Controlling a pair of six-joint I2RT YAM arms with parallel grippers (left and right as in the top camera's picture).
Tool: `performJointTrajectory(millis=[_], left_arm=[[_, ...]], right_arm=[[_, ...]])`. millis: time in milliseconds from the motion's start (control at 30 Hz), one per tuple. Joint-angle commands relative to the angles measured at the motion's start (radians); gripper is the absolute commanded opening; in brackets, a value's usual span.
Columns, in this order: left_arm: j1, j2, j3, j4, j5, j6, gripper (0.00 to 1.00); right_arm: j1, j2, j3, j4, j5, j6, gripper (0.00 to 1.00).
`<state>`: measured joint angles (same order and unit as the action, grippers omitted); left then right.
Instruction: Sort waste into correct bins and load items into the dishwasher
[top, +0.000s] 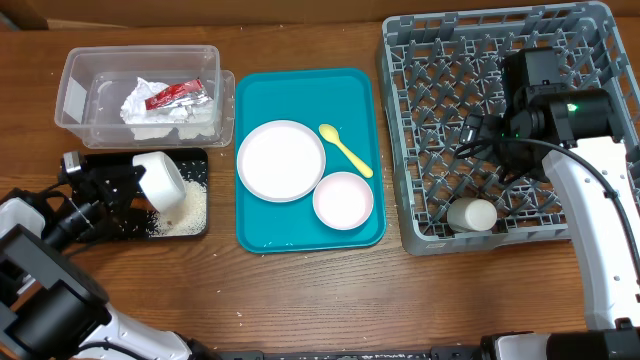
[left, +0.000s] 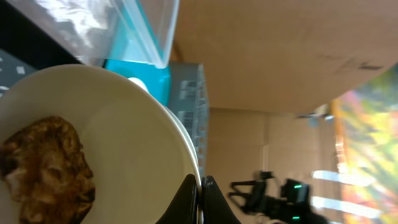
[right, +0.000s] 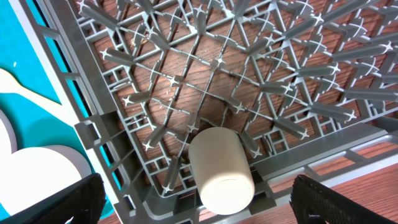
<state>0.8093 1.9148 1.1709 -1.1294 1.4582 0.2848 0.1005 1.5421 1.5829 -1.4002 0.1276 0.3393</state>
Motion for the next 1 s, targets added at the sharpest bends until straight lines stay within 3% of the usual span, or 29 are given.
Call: performJointTrajectory(millis=[0, 433, 600, 700, 800, 900, 967], left_arm=[[0.002, 0.009, -0.005, -0.027, 0.124, -0.016, 0.04], [0.003, 0.006, 0.010, -0.032, 0.123, -0.019, 0.04], [-0.042, -0.043, 0.121, -0.187, 0.122, 0.151, 0.04], [-0.125, -0.100, 0.248, -0.287, 0.110, 0.265, 0.04], [-0.241, -0.147, 0.377, -0.276, 0.039, 0.265, 0.04], [-0.386, -0.163, 0.490, -0.224, -0.090, 0.215, 0.04], [-0.509, -0.163, 0.552, -0.140, -0.236, 0.107, 0.04]], right_arm=[[0.001, -0.013, 0.007, 0.002, -0.001, -0.003, 0.98], [0.002, -0.013, 0.007, 0.003, -0.001, -0.003, 0.98], [0.001, -0.013, 0.007, 0.003, -0.001, -0.003, 0.98], [0.001, -0.013, 0.007, 0.005, -0.001, -0.003, 0.98], [0.002, -0.013, 0.007, 0.007, -0.001, -0.003, 0.98], [0.001, -0.013, 0.007, 0.006, -0.001, -0.003, 0.98], [0.001, -0.013, 0.007, 0.007, -0.001, -0.003, 0.98]])
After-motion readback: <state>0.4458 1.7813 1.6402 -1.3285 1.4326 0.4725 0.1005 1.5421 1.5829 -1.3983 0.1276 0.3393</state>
